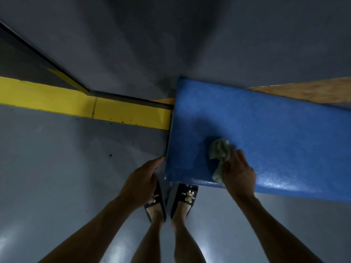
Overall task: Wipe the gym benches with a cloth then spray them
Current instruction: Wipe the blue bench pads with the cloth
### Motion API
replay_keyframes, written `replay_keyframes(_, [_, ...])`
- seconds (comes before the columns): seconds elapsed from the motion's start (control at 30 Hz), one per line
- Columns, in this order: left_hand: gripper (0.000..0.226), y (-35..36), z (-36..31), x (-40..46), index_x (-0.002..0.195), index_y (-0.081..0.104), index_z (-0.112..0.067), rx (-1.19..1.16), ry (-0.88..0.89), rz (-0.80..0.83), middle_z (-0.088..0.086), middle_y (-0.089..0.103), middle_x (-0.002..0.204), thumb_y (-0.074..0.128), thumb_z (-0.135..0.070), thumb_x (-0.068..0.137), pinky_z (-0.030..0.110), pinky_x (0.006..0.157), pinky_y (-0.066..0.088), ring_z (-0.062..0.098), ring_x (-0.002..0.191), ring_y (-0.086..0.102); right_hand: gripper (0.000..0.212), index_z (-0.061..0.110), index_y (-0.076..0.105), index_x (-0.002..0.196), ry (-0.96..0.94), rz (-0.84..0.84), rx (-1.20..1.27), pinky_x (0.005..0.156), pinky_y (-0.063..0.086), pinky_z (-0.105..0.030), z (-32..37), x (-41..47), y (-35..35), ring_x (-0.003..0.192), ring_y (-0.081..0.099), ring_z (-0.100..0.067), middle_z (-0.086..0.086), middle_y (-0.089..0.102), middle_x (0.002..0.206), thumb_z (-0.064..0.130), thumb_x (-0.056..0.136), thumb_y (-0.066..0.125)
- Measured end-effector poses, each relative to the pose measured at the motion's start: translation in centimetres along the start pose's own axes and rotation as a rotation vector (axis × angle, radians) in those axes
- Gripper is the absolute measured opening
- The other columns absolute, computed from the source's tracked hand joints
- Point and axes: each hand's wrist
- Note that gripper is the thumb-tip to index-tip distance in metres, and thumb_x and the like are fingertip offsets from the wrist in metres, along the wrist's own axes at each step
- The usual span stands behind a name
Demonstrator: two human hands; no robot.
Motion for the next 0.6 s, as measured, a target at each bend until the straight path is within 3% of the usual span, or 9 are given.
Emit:
replay_keyframes(0.07, [0.051,-0.1,0.3,-0.2,0.148,0.037,-0.025,0.018,0.010,-0.030,-0.005,0.047,0.147,0.041,-0.009,0.099,0.026,0.105,0.041,0.008,0.130,0.047,0.048,0.018,0.057,0.121,0.156,-0.042,0.070,0.051,0.040,-0.035,1.4,-0.3,0.6,0.062,0.061,-0.041,-0.009,0.059,0.102,0.027,0.078,0.039])
replay_keyframes(0.17, [0.053,-0.4,0.6,-0.4,0.147,0.039,-0.024,0.033,-0.013,-0.059,-0.005,0.049,0.145,0.045,-0.007,0.097,0.023,0.102,0.042,0.008,0.128,0.049,0.046,0.016,0.059,0.119,0.071,-0.002,0.161,0.043,0.046,-0.029,6.8,-2.9,2.5,0.055,0.059,-0.030,-0.006,0.061,0.098,0.016,0.075,0.043])
replay_keyframes(0.23, [0.051,-0.5,0.6,-0.8,0.146,0.040,-0.024,0.035,-0.032,-0.065,-0.006,0.051,0.143,0.045,-0.007,0.098,0.015,0.096,0.040,0.005,0.125,0.050,0.041,0.020,0.055,0.119,-0.086,0.114,0.216,0.043,0.052,-0.031,10.2,-4.5,3.3,0.059,0.061,-0.019,-0.003,0.060,0.101,0.017,0.080,0.043])
replay_keyframes(0.33, [0.046,-0.8,0.8,-1.4,0.144,0.041,-0.026,0.033,-0.065,-0.102,-0.008,0.053,0.138,0.042,-0.010,0.100,0.003,0.087,0.034,-0.003,0.115,0.048,0.056,0.026,0.056,0.124,-0.520,0.405,0.118,0.057,0.057,-0.028,12.5,-4.9,3.7,0.075,0.066,-0.016,0.004,0.060,0.113,0.013,0.072,0.075])
replay_keyframes(0.4, [0.048,-1.3,1.1,-1.8,0.144,0.041,-0.028,0.033,-0.098,-0.107,-0.008,0.053,0.138,0.040,-0.009,0.100,0.010,0.092,0.039,0.000,0.116,0.051,0.064,0.031,0.052,0.127,-0.617,0.530,0.040,0.069,0.056,-0.031,12.3,-2.3,3.7,0.090,0.066,-0.018,0.006,0.056,0.122,0.016,0.071,0.080])
replay_keyframes(0.5, [0.050,-2.0,2.0,-2.2,0.145,0.040,-0.027,0.081,-0.104,-0.098,-0.004,0.051,0.142,0.040,-0.008,0.099,0.027,0.101,0.044,0.011,0.124,0.053,0.063,0.029,0.059,0.116,-0.550,0.349,-0.016,0.054,0.057,-0.035,12.3,1.9,2.9,0.073,0.067,-0.020,0.005,0.059,0.110,0.021,0.059,0.086])
replay_keyframes(0.57, [0.050,-2.0,2.5,-2.3,0.146,0.039,-0.028,0.084,-0.122,-0.106,-0.004,0.051,0.143,0.039,-0.009,0.099,0.024,0.101,0.043,0.010,0.124,0.052,0.049,0.023,0.063,0.111,-0.585,0.247,0.012,0.047,0.056,-0.034,12.2,1.1,3.1,0.064,0.067,-0.021,0.000,0.062,0.106,0.016,0.066,0.082])
replay_keyframes(0.6, [0.050,-2.0,2.5,-2.5,0.146,0.039,-0.027,0.084,-0.125,-0.111,-0.004,0.051,0.144,0.039,-0.009,0.100,0.022,0.100,0.042,0.010,0.124,0.052,0.046,0.022,0.061,0.112,-0.624,0.276,0.046,0.048,0.056,-0.034,12.1,-0.5,3.5,0.065,0.067,-0.021,-0.001,0.062,0.109,0.011,0.071,0.079])
Point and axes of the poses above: each hand's wrist, its own x-axis towards the middle knuckle, its own y-axis out of the palm, z = x × y
